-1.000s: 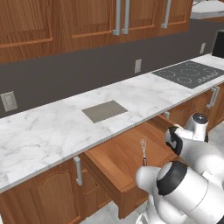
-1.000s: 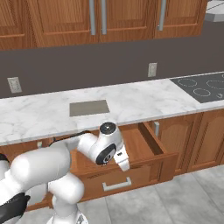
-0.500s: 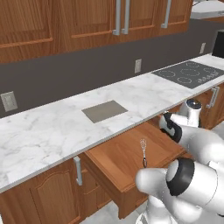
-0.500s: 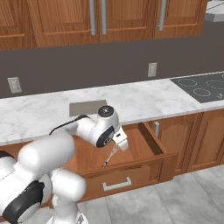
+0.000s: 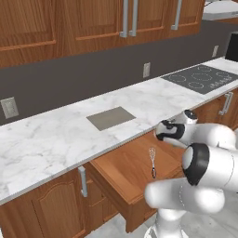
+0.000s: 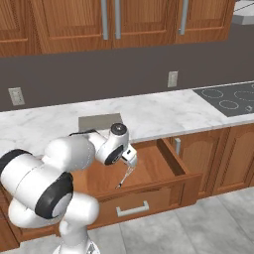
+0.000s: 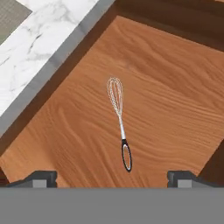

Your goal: Pick the whisk from the drawer and place it on the counter.

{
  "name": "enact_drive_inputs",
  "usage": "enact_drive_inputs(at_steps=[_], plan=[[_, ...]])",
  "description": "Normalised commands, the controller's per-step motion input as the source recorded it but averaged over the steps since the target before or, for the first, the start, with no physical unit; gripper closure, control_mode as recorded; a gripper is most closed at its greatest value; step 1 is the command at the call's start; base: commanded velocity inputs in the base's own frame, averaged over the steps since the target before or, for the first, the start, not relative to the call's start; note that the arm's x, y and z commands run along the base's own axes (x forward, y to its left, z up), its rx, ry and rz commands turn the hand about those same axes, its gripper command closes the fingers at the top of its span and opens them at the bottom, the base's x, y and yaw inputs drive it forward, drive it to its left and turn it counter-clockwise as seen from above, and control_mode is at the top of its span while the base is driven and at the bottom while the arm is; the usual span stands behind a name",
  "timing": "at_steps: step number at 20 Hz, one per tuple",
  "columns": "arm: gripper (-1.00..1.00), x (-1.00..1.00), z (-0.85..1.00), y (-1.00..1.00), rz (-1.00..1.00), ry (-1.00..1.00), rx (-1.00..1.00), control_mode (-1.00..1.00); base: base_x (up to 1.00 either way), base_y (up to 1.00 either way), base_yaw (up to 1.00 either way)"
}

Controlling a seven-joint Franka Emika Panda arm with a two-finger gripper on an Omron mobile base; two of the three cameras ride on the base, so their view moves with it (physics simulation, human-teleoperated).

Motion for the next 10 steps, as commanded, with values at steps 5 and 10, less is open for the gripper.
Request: enact_drive_inputs(at_steps=[5,10], plan=[[-1.00,0.54,-0.68,0.12,0.20,0.15,-0.01,-1.00,0.00,0.00,0.00],[-1.00,0.31,-0.78,-0.13,0.09,0.29,-0.02,-1.00,0.00,0.00,0.00]])
